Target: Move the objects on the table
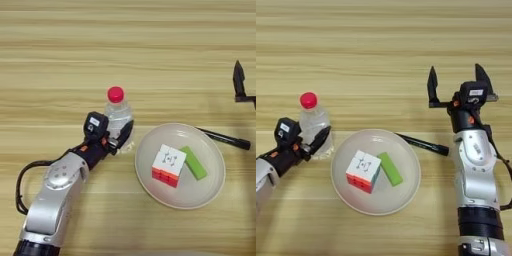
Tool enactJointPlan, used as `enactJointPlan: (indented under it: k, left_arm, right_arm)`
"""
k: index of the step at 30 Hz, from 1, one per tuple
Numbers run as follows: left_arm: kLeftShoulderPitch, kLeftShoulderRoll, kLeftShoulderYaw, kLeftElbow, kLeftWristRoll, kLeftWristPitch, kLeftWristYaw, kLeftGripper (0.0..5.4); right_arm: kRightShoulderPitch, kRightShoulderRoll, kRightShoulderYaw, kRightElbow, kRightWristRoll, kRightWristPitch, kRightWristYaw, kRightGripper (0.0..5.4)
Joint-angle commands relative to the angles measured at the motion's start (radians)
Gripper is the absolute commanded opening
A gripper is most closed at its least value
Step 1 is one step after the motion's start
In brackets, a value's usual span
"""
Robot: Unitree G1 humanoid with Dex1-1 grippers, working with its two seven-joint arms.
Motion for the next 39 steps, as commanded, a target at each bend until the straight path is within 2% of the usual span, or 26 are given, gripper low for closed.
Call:
enactJointPlan:
  k: [1,11,20,25,26,39]
  left_arm:
    - [-0.008,-0.005,-0.015,-0.029,-0.014,0.001,-0.012,3.07]
    - [-0.020,-0.006,-0.043,-0.028,-0.010,0.000,-0.019,3.07]
    - [-0.022,-0.001,-0.044,0.008,-0.002,-0.014,-0.023,3.07]
    - [-0.025,0.005,-0.044,0.028,0.019,-0.034,-0.013,3.07]
    - [-0.025,0.007,-0.046,0.033,0.026,-0.041,-0.012,3.36]
    - [-0.028,0.004,-0.044,0.051,0.031,-0.059,-0.005,4.67]
  right_arm:
    - [-0.015,0.003,0.002,0.001,-0.003,-0.010,0.000,5.40]
    - [-0.012,0.004,0.003,-0.004,-0.003,-0.009,-0.003,5.40]
    - [-0.012,0.004,0.004,-0.004,-0.003,-0.009,-0.003,5.40]
    - [-0.013,0.003,0.004,-0.002,-0.003,-0.010,-0.003,5.40]
    - [-0.013,0.002,0.004,-0.002,-0.003,-0.010,-0.003,5.40]
    - [-0.019,-0.001,0.003,0.004,-0.002,-0.011,0.002,5.40]
